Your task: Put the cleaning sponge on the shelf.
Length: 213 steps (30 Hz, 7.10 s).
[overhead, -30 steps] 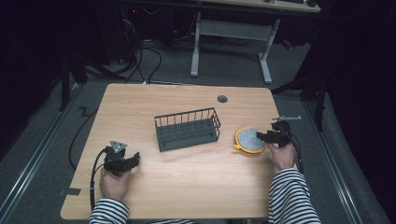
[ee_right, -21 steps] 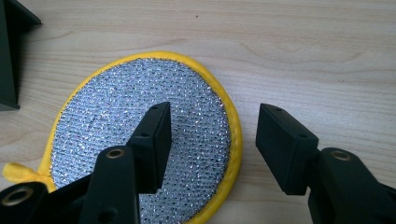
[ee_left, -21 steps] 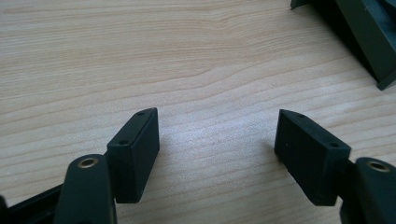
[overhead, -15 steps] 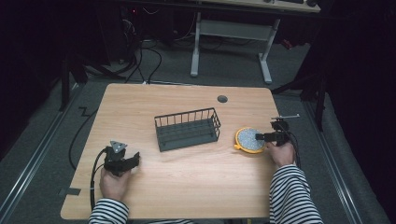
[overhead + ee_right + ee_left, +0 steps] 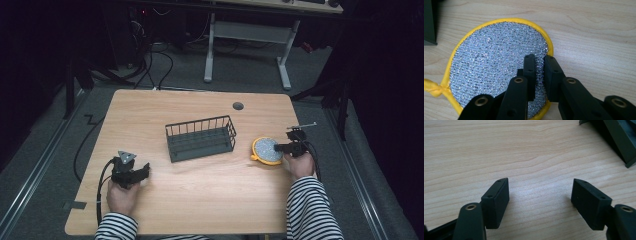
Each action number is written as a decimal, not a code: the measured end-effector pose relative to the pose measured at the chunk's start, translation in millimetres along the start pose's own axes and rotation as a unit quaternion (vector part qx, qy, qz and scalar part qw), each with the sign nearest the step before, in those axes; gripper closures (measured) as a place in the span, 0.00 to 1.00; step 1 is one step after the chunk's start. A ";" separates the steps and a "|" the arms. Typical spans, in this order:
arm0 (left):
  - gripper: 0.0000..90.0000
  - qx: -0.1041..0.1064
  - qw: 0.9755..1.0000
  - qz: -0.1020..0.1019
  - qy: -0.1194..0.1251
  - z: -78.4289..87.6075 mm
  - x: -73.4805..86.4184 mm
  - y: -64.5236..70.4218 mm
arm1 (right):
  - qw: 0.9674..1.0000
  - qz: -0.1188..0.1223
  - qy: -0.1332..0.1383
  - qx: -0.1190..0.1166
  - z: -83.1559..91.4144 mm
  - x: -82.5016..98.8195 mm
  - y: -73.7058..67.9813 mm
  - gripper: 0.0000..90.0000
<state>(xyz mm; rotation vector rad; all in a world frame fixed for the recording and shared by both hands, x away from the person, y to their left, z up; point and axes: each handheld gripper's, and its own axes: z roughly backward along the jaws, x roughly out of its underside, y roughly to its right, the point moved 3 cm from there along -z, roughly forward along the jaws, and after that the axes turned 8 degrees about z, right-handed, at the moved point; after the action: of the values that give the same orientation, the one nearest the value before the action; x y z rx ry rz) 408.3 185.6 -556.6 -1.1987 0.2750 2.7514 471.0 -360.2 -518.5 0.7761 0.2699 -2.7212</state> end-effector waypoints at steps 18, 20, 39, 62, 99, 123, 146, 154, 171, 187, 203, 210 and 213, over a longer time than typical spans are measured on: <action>0.35 0.002 1.000 -0.003 -0.002 -0.1 -0.1 0.3 | 0.998 0.041 0.046 -0.009 39.1 -1.5 -20.2 0.92; 0.35 0.004 1.000 -0.005 -0.002 -0.1 0.0 0.9 | 0.997 0.043 0.055 -0.009 48.5 -1.1 -21.5 0.92; 0.35 0.007 1.000 -0.009 -0.002 0.0 0.2 2.3 | 0.988 0.100 0.113 -0.020 98.6 -52.1 -64.4 0.92; 0.36 0.008 1.000 -0.009 -0.002 -0.1 0.1 2.5 | 0.985 0.116 0.120 -0.032 65.7 -129.0 -114.9 0.92; 0.33 0.006 1.000 -0.006 -0.003 -0.3 0.1 2.2 | 0.985 0.155 0.082 -0.009 -1.4 -147.6 -169.6 0.93; 0.33 0.006 1.000 -0.006 -0.002 -0.4 0.1 2.2 | 0.983 0.141 0.115 -0.033 21.1 -119.5 -146.6 0.74; 0.33 0.007 1.000 -0.007 -0.003 -0.4 0.0 2.2 | 0.982 0.088 0.169 0.001 98.9 -45.7 -82.6 0.50; 0.33 0.007 1.000 -0.007 -0.003 -0.4 0.0 2.3 | 0.982 0.082 0.168 0.010 102.0 -16.1 -76.0 0.50; 0.34 0.006 1.000 -0.007 -0.002 -0.4 0.0 2.4 | 0.979 0.065 0.192 -0.002 102.4 21.3 -74.3 0.50; 0.34 0.007 1.000 -0.008 -0.002 -0.3 0.2 3.0 | 0.983 0.055 0.175 -0.010 74.3 64.5 -80.9 0.50; 0.34 0.007 1.000 -0.008 -0.002 -0.3 0.2 2.9 | 0.987 0.056 0.152 0.010 35.5 71.4 -81.9 0.50; 0.34 0.007 1.000 -0.008 -0.002 -0.3 0.2 2.9 | 0.987 0.064 0.142 0.030 24.0 73.4 -82.0 0.49; 0.34 0.007 1.000 -0.008 -0.002 -0.3 0.2 2.9 | 0.987 0.071 0.139 0.039 21.4 74.0 -83.3 0.49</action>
<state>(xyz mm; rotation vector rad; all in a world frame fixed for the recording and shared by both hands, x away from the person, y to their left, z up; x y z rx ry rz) 407.9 182.7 -556.7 -1.1871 0.2832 2.7341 372.9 -304.8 -532.4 1.1534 0.1614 -2.5010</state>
